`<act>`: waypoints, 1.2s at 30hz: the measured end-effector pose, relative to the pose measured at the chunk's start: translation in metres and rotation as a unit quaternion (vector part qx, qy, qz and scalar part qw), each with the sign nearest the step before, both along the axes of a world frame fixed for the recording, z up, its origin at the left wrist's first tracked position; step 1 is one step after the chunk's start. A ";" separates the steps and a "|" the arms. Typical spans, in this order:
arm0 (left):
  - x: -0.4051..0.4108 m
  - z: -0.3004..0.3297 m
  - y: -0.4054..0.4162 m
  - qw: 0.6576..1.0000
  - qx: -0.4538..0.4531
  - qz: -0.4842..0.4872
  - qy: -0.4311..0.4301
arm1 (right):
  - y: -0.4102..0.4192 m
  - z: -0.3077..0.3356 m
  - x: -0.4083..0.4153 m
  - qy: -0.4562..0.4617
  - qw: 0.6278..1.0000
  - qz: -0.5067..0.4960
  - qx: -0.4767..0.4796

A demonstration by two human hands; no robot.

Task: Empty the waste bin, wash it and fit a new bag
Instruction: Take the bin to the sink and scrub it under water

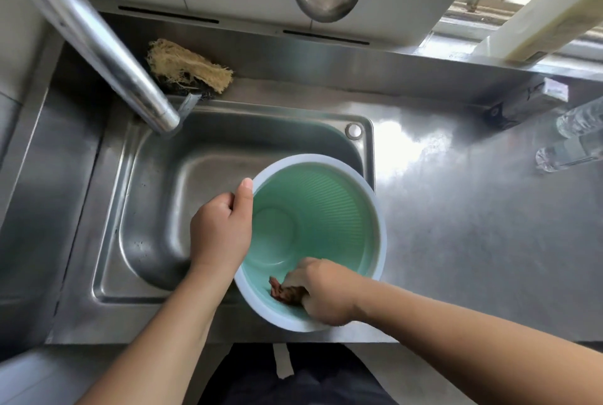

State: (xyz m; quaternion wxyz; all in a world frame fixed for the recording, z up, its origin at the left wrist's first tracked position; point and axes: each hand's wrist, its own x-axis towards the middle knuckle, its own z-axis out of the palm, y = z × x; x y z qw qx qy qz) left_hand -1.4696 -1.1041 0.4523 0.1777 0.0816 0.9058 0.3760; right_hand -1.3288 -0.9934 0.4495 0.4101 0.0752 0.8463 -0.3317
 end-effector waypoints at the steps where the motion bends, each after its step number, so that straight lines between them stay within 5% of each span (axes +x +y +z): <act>1: 0.001 0.001 0.002 1.000 -0.003 -0.003 0.002 | 0.008 0.007 0.007 0.007 1.000 0.017 0.010; 7: 0.005 0.007 0.013 1.000 -0.014 -0.024 0.008 | 0.072 0.043 0.033 0.071 0.982 0.142 0.099; 11: 0.004 0.008 0.014 0.999 -0.021 -0.026 0.004 | 0.138 0.059 0.015 0.198 0.970 -0.017 0.139; 15: 0.006 0.011 0.019 0.999 -0.022 -0.032 0.009 | 0.205 0.041 -0.028 0.363 0.890 -0.151 0.231; 21: 0.010 0.013 0.021 1.000 -0.019 -0.022 0.013 | 0.245 -0.014 -0.089 0.356 0.822 -0.244 0.372; 31: 0.011 0.007 0.018 1.000 -0.018 -0.002 0.018 | 0.244 -0.044 -0.099 0.220 0.885 -0.219 0.347; 36: 0.007 0.008 0.011 0.996 0.005 0.054 -0.065 | 0.234 -0.018 -0.098 0.185 0.898 -0.189 0.352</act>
